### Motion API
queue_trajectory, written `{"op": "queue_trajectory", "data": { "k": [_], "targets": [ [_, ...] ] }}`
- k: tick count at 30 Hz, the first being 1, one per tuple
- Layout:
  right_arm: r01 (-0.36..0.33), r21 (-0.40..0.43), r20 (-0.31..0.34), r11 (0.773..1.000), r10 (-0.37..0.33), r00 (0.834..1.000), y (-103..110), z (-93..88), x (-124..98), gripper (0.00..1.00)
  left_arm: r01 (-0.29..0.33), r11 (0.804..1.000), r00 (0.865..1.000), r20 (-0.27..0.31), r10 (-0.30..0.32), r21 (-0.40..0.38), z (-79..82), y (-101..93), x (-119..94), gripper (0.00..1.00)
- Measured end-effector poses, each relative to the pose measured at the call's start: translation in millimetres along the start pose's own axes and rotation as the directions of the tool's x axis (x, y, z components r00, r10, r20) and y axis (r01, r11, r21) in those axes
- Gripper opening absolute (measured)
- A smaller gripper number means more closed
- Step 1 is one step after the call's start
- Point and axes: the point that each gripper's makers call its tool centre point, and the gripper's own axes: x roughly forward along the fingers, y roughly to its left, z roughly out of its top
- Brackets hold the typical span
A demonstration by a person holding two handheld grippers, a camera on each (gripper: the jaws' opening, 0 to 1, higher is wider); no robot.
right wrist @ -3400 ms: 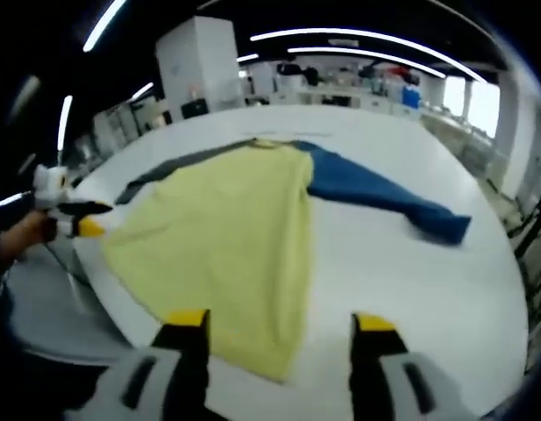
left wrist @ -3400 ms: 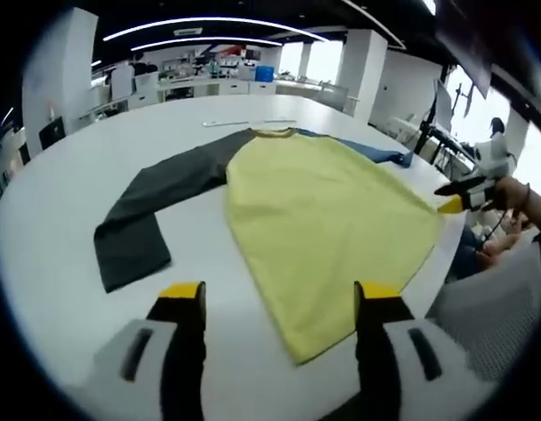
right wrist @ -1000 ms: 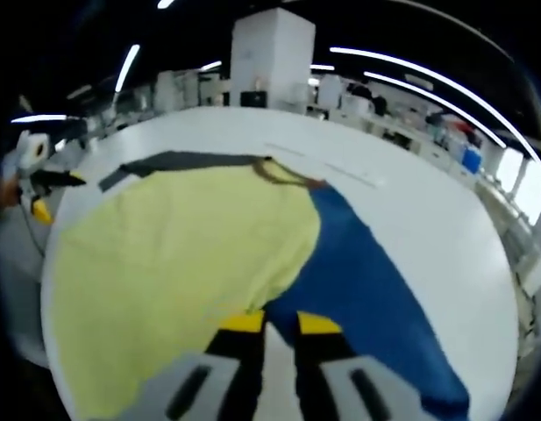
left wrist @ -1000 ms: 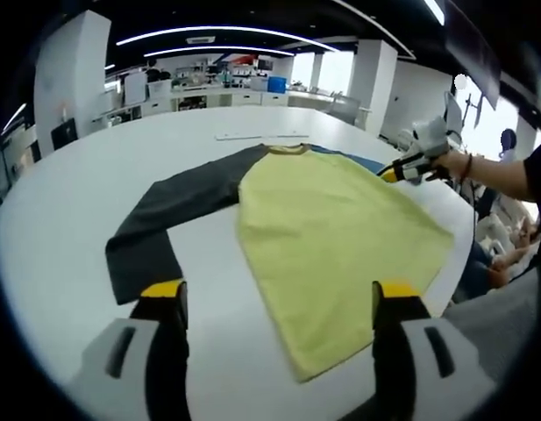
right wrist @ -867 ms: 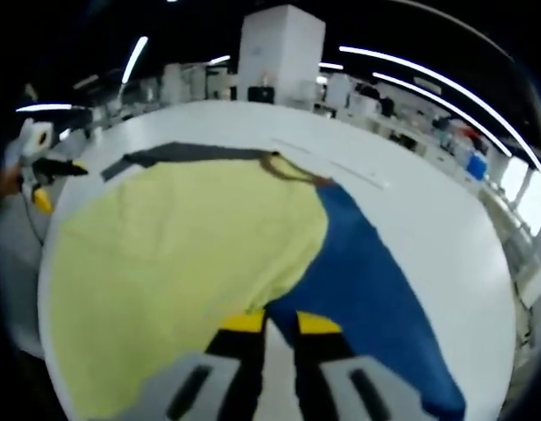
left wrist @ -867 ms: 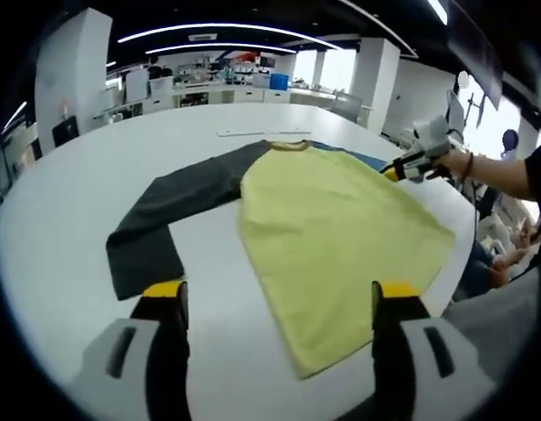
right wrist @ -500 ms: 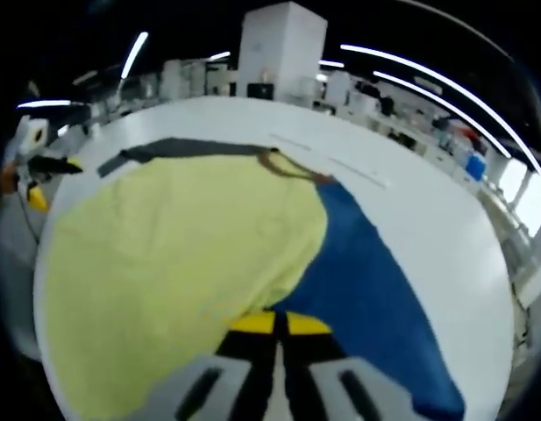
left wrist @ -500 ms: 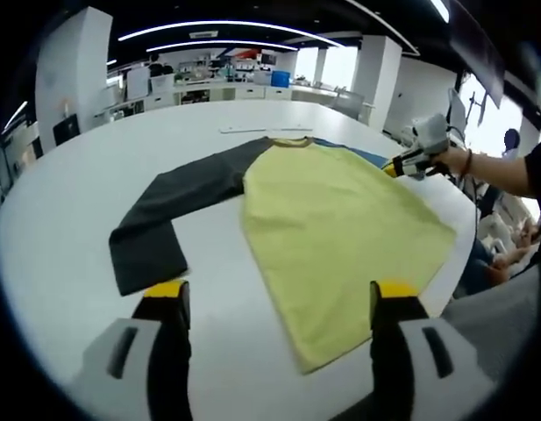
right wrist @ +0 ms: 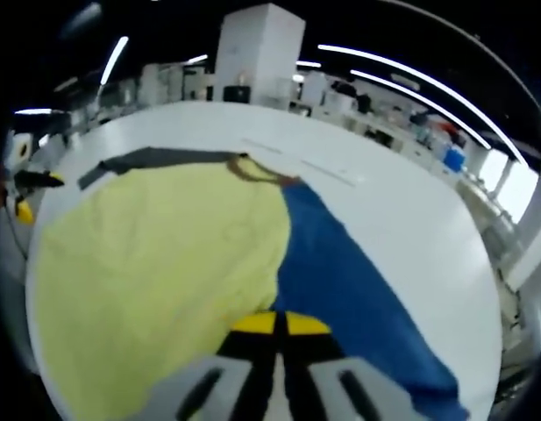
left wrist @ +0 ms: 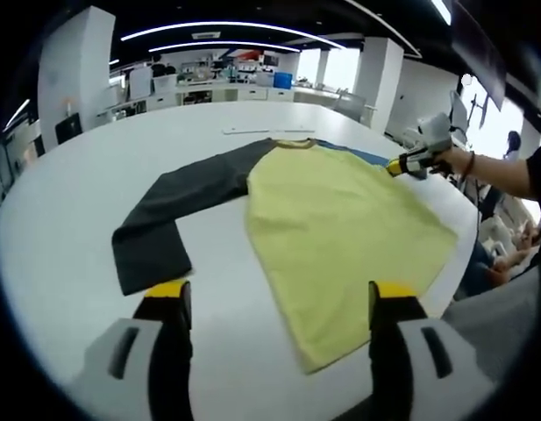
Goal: Fold the garment on the visible template until the final outline fits inside the template.
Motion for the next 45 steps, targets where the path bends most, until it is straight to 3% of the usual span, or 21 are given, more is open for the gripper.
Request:
{"op": "queue_trajectory", "data": {
  "k": [2, 13, 23, 28, 39, 45],
  "targets": [
    [0.012, 0.0, -0.003, 1.0, -0.012, 1.0, -5.6, 0.3, 1.8, 0.0, 0.011, 1.0, 0.999, 0.031, -0.011, -0.021, 6.4, -2.1, -0.7, 0.81],
    [0.08, 0.027, -0.009, 0.996, -0.079, 0.997, -28.9, 4.3, -1.5, 0.0, 0.009, 1.0, 0.999, 0.049, -0.007, -0.021, 9.9, -0.9, -1.9, 0.79],
    [0.095, 0.026, -0.025, 0.995, -0.094, 0.995, -30.1, 4.0, -0.3, 0.0, 0.001, 1.0, 0.999, 0.05, 0.0, -0.016, 10.0, 0.2, -6.1, 0.8],
    [0.095, 0.098, 0.001, 0.991, -0.096, 0.995, -31.3, 5.8, -2.7, 0.0, -0.002, 1.0, 0.999, 0.05, 0.002, -0.013, 10.2, 0.5, -6.3, 0.81],
    [0.159, 0.2, -0.014, 0.967, -0.159, 0.987, -50.2, -4.1, -20.4, 0.46, 0.01, 1.0, 0.999, 0.041, -0.01, 0.001, 11.0, -1.7, -2.5, 0.85],
    [0.197, 0.276, -0.016, 0.941, -0.2, 0.98, -57.9, -13.5, -39.4, 0.6, 0.016, 1.0, 0.999, 0.046, -0.016, 0.012, 12.6, -1.5, -1.2, 0.88]
  ]
}}
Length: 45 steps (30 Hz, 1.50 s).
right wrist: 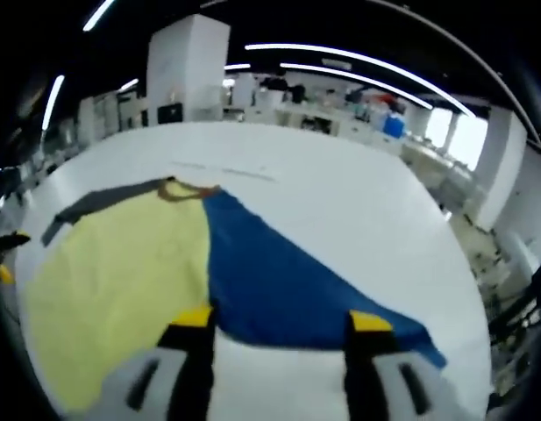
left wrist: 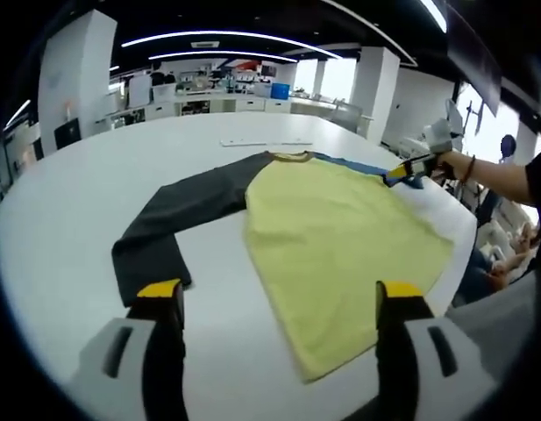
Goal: Fold the garment on the visible template until the final outline fits inside the template.
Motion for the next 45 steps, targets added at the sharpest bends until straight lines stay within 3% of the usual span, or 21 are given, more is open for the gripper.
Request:
{"op": "queue_trajectory", "data": {
  "k": [8, 16, 24, 26, 30, 37, 45],
  "targets": [
    [0.007, 0.076, -0.017, 0.997, -0.005, 1.0, -18.7, -15.8, -11.5, 0.69, 0.005, 1.0, 1.0, 0.0, -0.005, 0.0, 0.1, -1.9, 2.1, 0.9],
    [0.054, 0.155, -0.026, 0.986, -0.051, 0.998, -47.2, -30.9, -21.6, 0.7, -0.003, 1.0, 1.0, 0.004, 0.003, -0.012, 0.8, -3.5, 4.3, 0.89],
    [0.108, 0.21, -0.04, 0.972, -0.102, 0.994, -61.4, -43.1, -32.7, 0.68, -0.001, 1.0, 1.0, 0.002, 0.001, -0.008, 0.8, -5.7, 5.9, 0.88],
    [0.123, 0.241, -0.035, 0.963, -0.118, 0.992, -64.2, -44.2, -34.9, 0.65, 0.0, 1.0, 1.0, 0.0, 0.0, -0.004, 0.3, -5.6, 6.0, 0.88],
    [0.162, 0.346, -0.029, 0.924, -0.162, 0.986, -78.9, -46.6, -35.7, 0.61, 0.001, 1.0, 1.0, -0.01, -0.001, 0.001, -1.5, -5.9, 5.6, 0.87],
    [0.261, 0.405, -0.068, 0.876, -0.255, 0.964, -104.1, -59.8, -41.8, 0.46, -0.002, 1.0, 1.0, -0.017, 0.002, 0.003, -3.4, -6.7, 4.8, 0.86],
    [0.333, 0.441, -0.133, 0.833, -0.307, 0.942, -114.2, -74.2, -38.5, 0.37, -0.002, 1.0, 0.999, -0.039, 0.002, 0.007, -8.3, -7.5, 4.9, 0.84]
  ]
}}
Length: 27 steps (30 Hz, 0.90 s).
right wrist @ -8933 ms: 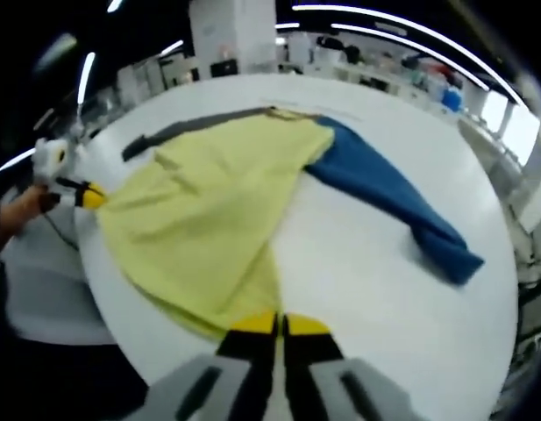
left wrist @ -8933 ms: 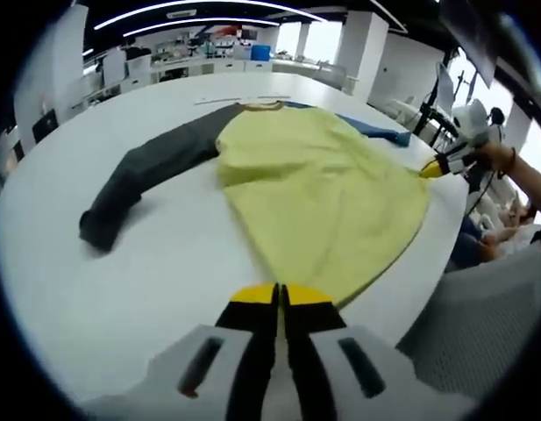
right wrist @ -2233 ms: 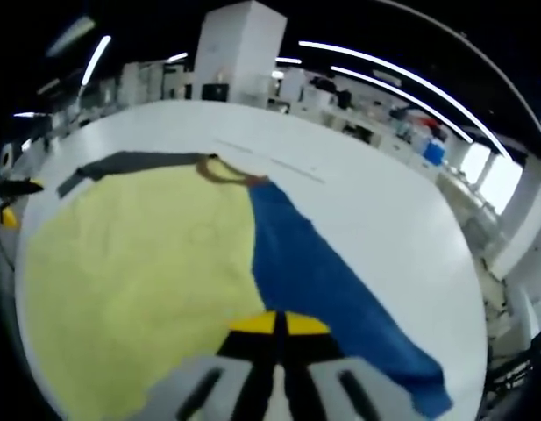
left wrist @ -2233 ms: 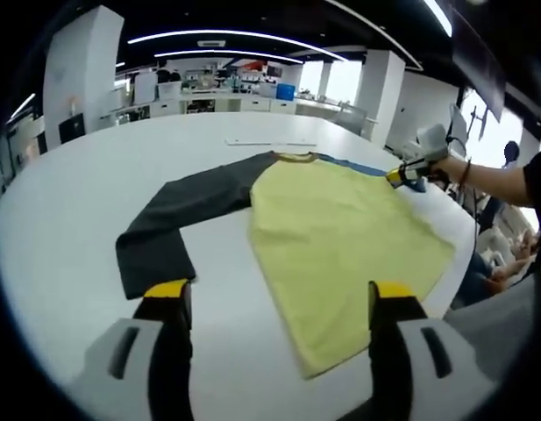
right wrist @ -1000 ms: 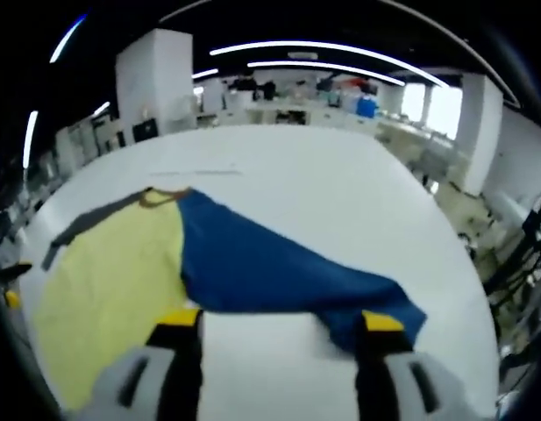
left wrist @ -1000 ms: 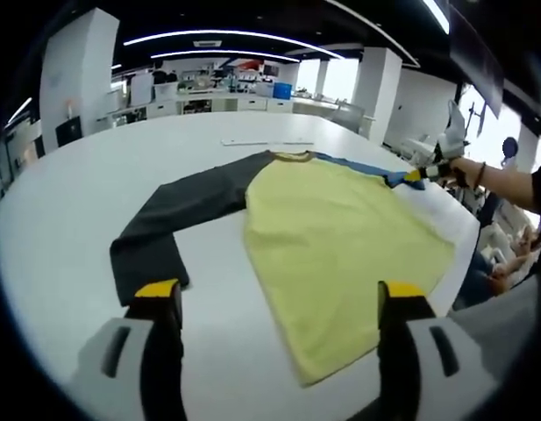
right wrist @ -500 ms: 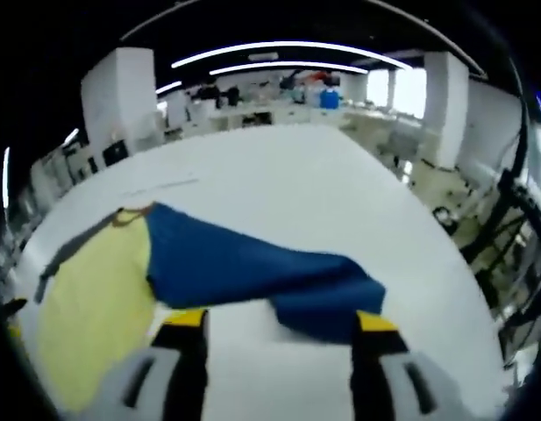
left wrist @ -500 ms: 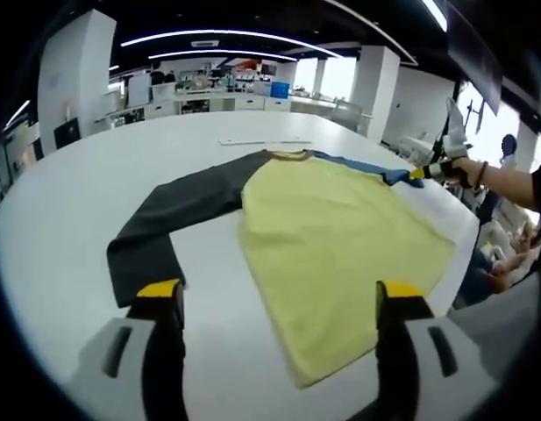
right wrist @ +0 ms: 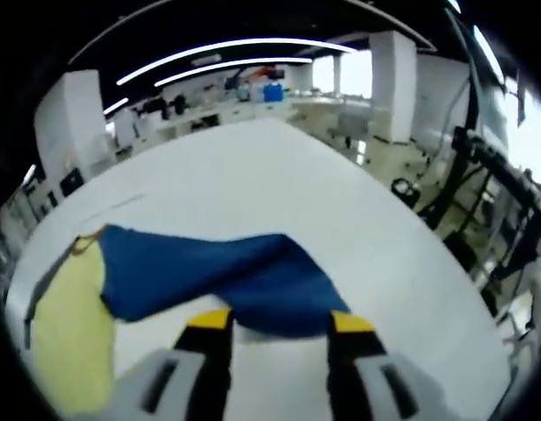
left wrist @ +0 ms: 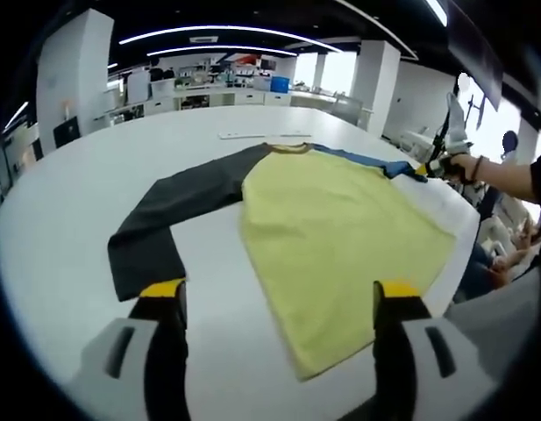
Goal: Fold the garment on the visible template until the final outline fits inside the template.
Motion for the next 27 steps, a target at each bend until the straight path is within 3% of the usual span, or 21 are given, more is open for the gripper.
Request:
{"op": "queue_trajectory", "data": {
  "k": [13, 16, 22, 27],
  "targets": [
    [0.053, 0.045, -0.029, 0.998, -0.051, 0.998, -15.9, -1.1, 14.0, 0.23, -0.008, 1.0, 1.0, -0.011, 0.008, -0.006, -3.7, 3.1, -0.4, 0.81],
    [0.059, 0.025, -0.024, 0.998, -0.059, 0.998, -23.5, 0.4, 19.4, 0.16, -0.01, 1.0, 1.0, -0.01, 0.01, -0.009, -3.2, 2.1, -0.2, 0.8],
    [0.042, -0.059, 0.01, 0.997, -0.042, 0.999, -17.4, 1.9, 17.4, 0.18, -0.013, 1.0, 1.0, -0.015, 0.013, -0.014, -3.8, 3.0, 1.6, 0.79],
    [0.046, -0.074, 0.041, 0.996, -0.043, 0.998, -19.3, 4.1, 15.0, 0.1, -0.007, 1.0, 1.0, -0.017, 0.007, -0.012, -1.9, -0.3, 2.7, 0.78]
  ]
}}
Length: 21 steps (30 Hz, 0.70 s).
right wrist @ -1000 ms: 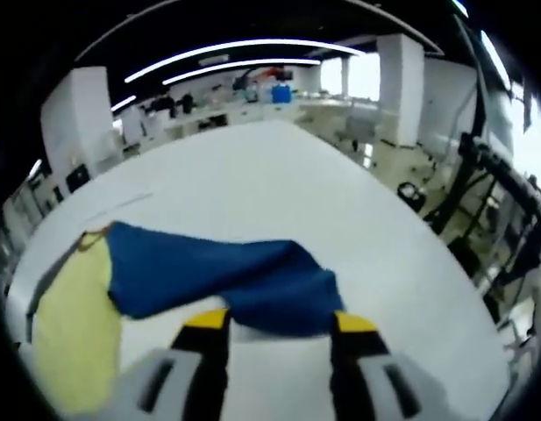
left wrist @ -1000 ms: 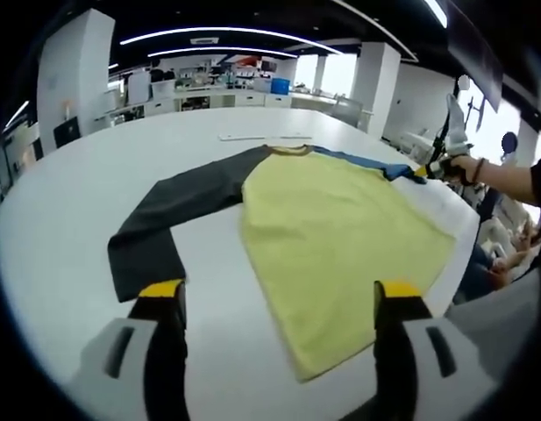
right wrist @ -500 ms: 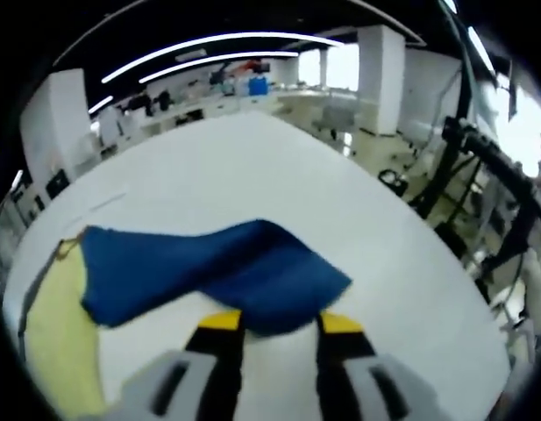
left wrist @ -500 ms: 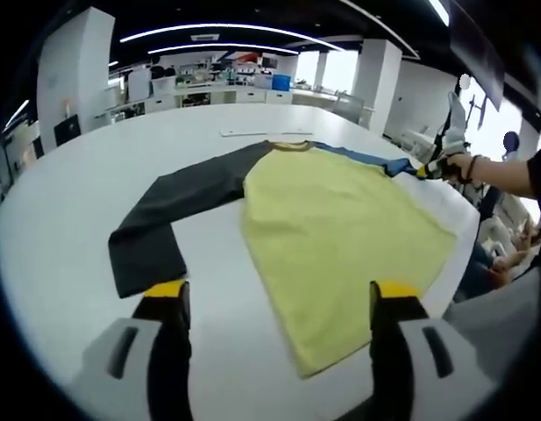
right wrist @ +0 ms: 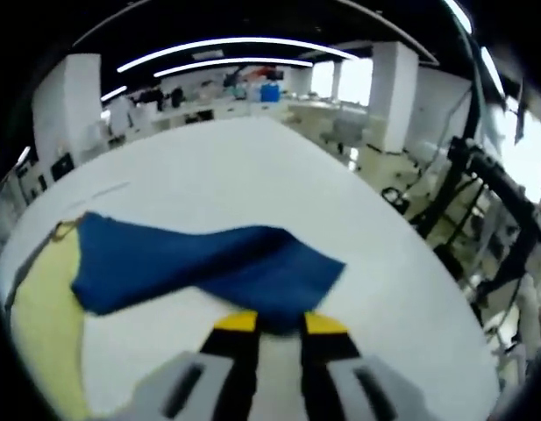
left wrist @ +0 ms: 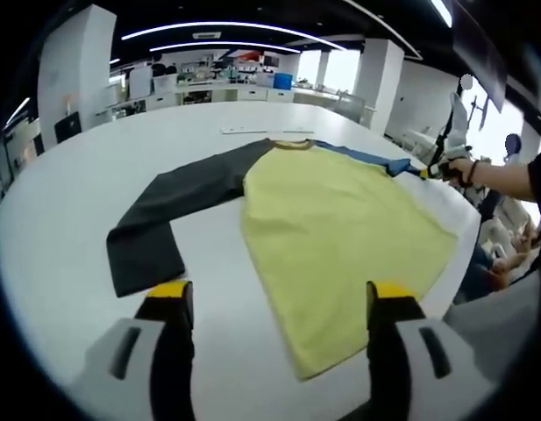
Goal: Fold the garment on the visible template until the final outline fits inside the template.
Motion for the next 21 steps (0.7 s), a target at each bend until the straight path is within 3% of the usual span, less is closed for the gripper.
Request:
{"op": "queue_trajectory", "data": {
  "k": [7, 21],
  "targets": [
    [-0.009, -0.028, 0.034, 1.0, 0.01, 0.999, 2.4, 7.0, -1.4, 0.02, -0.004, 1.0, 1.0, 0.002, 0.004, -0.005, 0.0, 1.3, -0.6, 0.77],
    [-0.014, -0.032, 0.042, 0.999, 0.015, 0.999, -14.4, 10.3, -8.1, 0.0, -0.001, 1.0, 1.0, 0.006, 0.001, -0.005, 0.6, 0.7, -1.1, 0.76]
  ]
}}
